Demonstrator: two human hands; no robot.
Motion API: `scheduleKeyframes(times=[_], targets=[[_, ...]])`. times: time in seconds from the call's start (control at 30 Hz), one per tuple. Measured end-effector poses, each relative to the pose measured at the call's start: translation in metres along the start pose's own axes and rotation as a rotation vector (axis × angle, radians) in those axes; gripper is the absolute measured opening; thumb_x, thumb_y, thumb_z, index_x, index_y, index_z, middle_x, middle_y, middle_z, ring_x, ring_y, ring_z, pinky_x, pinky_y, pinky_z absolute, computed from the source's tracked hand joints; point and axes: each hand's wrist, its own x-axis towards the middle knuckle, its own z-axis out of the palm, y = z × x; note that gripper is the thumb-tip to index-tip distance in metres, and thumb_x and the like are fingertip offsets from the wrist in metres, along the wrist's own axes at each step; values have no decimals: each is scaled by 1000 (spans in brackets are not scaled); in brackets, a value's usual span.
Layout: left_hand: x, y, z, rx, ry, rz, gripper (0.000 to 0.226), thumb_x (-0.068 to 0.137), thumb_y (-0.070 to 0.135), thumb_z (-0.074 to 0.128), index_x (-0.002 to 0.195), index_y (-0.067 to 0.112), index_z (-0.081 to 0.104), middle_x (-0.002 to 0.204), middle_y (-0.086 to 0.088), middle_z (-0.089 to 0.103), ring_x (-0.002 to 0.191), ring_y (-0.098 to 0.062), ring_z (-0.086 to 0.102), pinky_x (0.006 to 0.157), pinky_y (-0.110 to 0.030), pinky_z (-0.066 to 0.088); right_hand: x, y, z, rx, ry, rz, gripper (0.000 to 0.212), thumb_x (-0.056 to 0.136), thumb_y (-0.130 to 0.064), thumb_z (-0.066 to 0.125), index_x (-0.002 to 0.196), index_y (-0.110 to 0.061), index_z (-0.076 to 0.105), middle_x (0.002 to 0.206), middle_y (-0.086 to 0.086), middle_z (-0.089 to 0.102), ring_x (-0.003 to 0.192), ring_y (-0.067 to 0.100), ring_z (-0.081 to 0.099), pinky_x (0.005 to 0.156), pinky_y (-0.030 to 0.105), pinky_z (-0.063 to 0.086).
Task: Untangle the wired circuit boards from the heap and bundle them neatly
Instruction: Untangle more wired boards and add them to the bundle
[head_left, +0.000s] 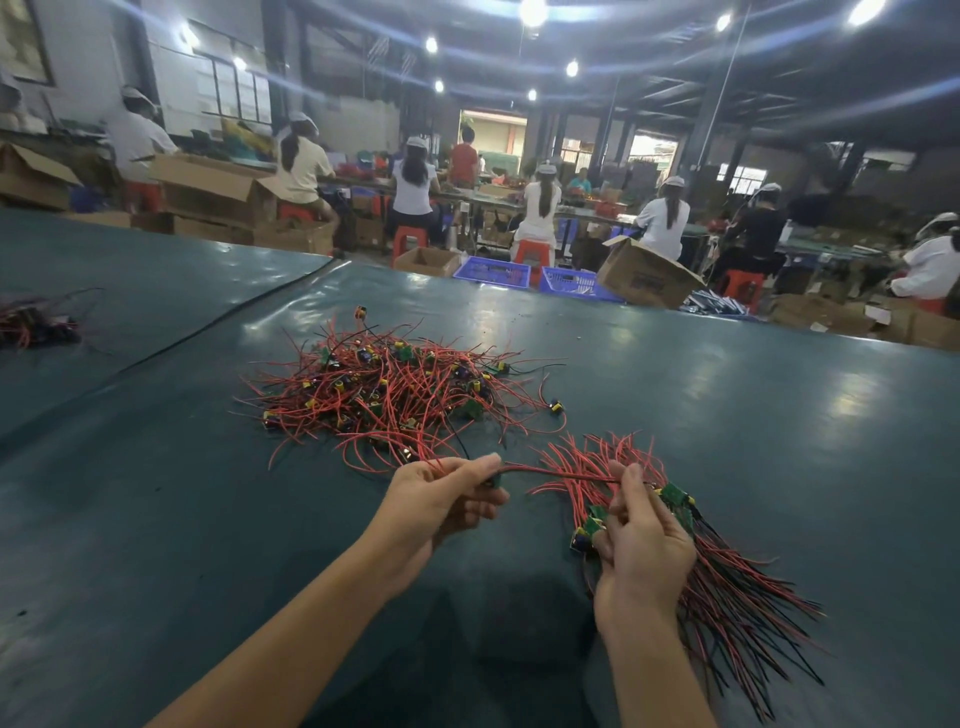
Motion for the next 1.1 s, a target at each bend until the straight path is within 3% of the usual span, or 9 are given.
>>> scheduleKeyframes(times=[0.1,0.33,0.5,0.57,0.67,0.73,0.9,1.0,1.1], targets=[[3,1,-5,-114,68,-1,37,56,31,80,81,7,70,74,-10,72,54,-9,61,51,-15,50,-6,3,4,-17,-74,-65,31,93,-21,64,64,-15,73,56,-5,51,40,3,30,37,16,27],[6,1,-9,-247,137,-49,28,68,25,75,88,6,70,74,-5,68,57,-7,58,51,-14,49,-17,-1,7,30,-205,-214,32,82,-41,66,67,-14,75,55,-1,51,40,6,30,40,18,24],[8,9,-14,-373,151,-97,26,68,27,73,85,10,66,68,-1,61,54,-8,55,50,-18,49,-19,1,5,63,-296,-130,81,76,-79,40,102,-10,75,59,-1,55,43,8,36,40,18,28],[7,10,-15,-292,107,-113,28,66,29,73,85,10,66,65,0,58,53,-9,52,51,-20,48,-19,5,6,-45,-324,-78,73,81,-72,45,99,-9,75,56,-3,50,44,6,34,40,17,28],[4,5,-8,-66,-29,-188,18,67,28,74,77,13,70,62,1,56,51,-9,49,51,-19,45,-27,13,13,-285,-412,-55,51,76,-56,60,70,-7,73,51,-6,42,44,6,32,43,19,27],[2,2,-3,-11,-66,-211,10,78,19,71,70,13,72,59,2,53,49,-9,47,50,-19,44,-32,18,16,-356,-421,-81,38,77,-47,65,53,-18,68,46,-12,40,44,4,32,45,18,29],[1,2,-2,74,-134,-188,28,86,15,65,60,16,74,55,4,51,48,-7,44,52,-17,43,-29,21,17,-335,-363,-30,21,86,-28,70,69,-24,79,51,-10,60,52,0,52,60,25,43],[-1,1,-2,113,-170,-170,25,85,14,68,60,16,72,58,3,53,48,-6,45,52,-16,41,-30,19,17,-325,-368,9,18,85,-29,71,73,-19,80,67,3,72,68,17,63,75,40,51],[-2,0,-1,164,-172,-143,21,85,15,68,65,15,72,57,2,54,46,-6,46,50,-16,40,-30,19,19,-321,-356,19,18,85,-24,72,71,-18,80,72,8,74,73,21,67,82,44,53]])
